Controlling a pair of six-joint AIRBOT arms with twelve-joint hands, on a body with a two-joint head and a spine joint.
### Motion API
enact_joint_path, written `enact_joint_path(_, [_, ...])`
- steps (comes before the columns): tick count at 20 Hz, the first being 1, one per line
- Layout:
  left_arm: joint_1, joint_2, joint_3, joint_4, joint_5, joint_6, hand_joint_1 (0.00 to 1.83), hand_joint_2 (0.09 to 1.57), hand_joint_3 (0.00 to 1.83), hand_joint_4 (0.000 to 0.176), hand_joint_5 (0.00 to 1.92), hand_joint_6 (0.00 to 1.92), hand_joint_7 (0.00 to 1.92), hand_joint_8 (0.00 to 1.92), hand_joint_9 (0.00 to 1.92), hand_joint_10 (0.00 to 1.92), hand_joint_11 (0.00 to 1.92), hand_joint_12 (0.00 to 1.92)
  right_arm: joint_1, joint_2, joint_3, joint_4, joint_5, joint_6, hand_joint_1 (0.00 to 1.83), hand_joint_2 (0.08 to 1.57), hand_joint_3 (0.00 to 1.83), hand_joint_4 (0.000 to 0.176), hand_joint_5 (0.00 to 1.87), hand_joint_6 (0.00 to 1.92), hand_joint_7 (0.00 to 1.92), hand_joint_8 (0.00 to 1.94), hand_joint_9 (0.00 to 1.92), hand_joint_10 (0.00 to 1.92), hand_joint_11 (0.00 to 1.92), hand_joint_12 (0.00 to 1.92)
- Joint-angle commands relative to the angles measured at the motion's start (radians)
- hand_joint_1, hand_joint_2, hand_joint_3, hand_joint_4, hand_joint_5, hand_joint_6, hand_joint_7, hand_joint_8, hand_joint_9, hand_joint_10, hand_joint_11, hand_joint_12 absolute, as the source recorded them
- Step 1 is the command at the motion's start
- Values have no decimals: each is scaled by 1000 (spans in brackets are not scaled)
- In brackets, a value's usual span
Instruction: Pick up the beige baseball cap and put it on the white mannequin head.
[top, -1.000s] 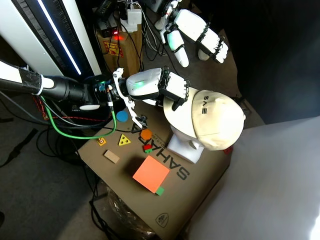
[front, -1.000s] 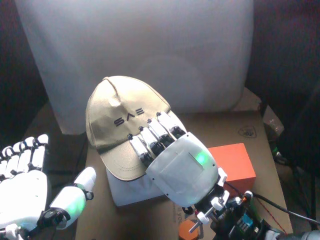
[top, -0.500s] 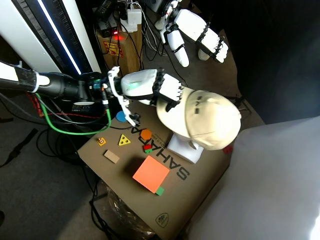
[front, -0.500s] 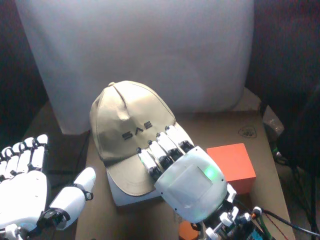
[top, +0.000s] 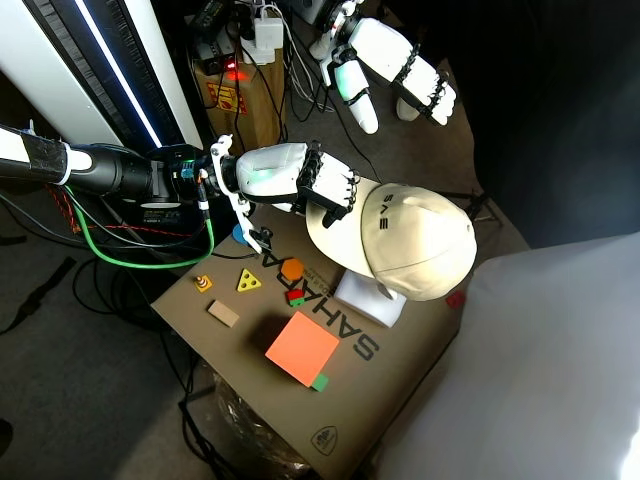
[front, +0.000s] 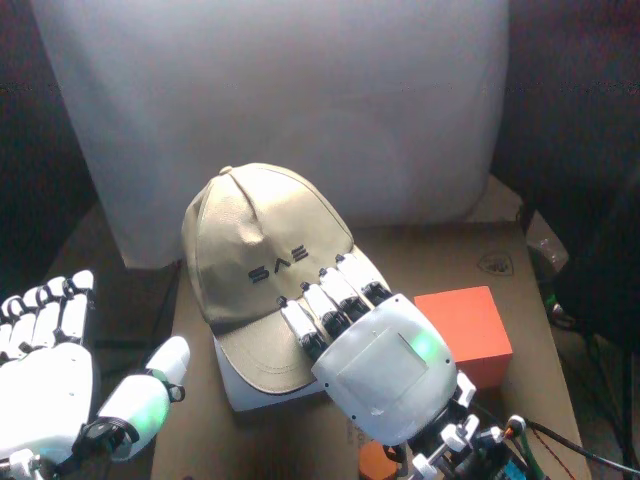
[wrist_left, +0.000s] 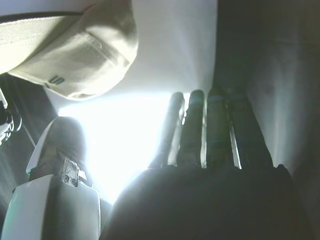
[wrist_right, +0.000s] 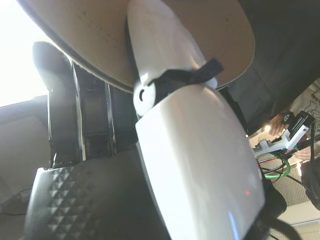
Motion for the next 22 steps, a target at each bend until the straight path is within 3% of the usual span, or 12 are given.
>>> enact_joint_path(1, [0,-5,7,53,-103,-6,0,1165,3,0,0,0,0,0,0,0,0,0,-9,6,3,36,38,-17,1357,1180,0,0,803,1033,894,1200,770,1523,738,1657])
enact_joint_path(7, [-10,-13,7,95,-69,9,0,1165,2,0,0,0,0,0,0,0,0,0,-10,6,-2,36,23,-28,1347,1203,1,0,747,1151,860,1227,722,1560,646,1660])
enact_joint_path(8, [-19,-15,7,96,-51,10,0,1164,2,0,0,0,0,0,0,0,0,0,-13,6,-4,36,23,-28,1198,1222,0,0,721,1277,839,1291,659,1303,627,1645])
enact_joint_path(9, [-27,-18,7,95,-45,12,0,1165,2,0,0,0,0,0,0,0,0,0,-14,7,-6,36,23,-28,1091,1245,0,0,717,1351,682,865,580,1131,544,1617])
enact_joint_path(11, [-53,-31,9,95,-38,12,0,1164,1,0,0,0,0,0,0,0,0,0,-16,8,-13,36,23,-28,1051,1256,0,0,708,1385,714,512,553,1021,499,1601])
enact_joint_path(12, [-59,-34,9,97,-34,12,0,1164,1,0,0,0,0,0,0,0,0,0,-17,8,-14,36,23,-28,970,1176,0,0,519,753,650,376,468,890,380,1565])
enact_joint_path(13, [-65,-37,9,100,-28,12,0,1164,1,0,0,0,0,0,0,0,0,0,-17,9,-14,36,23,-28,895,1121,0,0,522,374,651,226,448,679,276,1495])
enact_joint_path(14, [-70,-39,9,100,-21,12,0,1164,1,0,0,0,0,0,0,0,0,0,-17,9,-14,36,24,-28,853,1086,0,0,533,165,648,108,441,495,189,1438])
enact_joint_path(17, [-75,-41,10,114,-9,12,0,1166,2,0,0,0,0,0,0,0,1,0,-20,12,-19,35,27,-33,806,1029,0,0,506,5,550,1,412,96,12,1266])
enact_joint_path(20, [-74,-41,7,120,-9,12,0,1166,1,0,0,0,0,0,0,0,0,0,-35,24,-37,27,26,-34,696,1012,0,0,360,0,332,0,262,3,0,931])
enact_joint_path(22, [-76,-41,4,120,-10,12,0,1166,1,0,0,0,0,0,0,0,0,0,-52,36,-58,11,28,-36,527,1019,2,0,230,0,211,0,153,0,0,672])
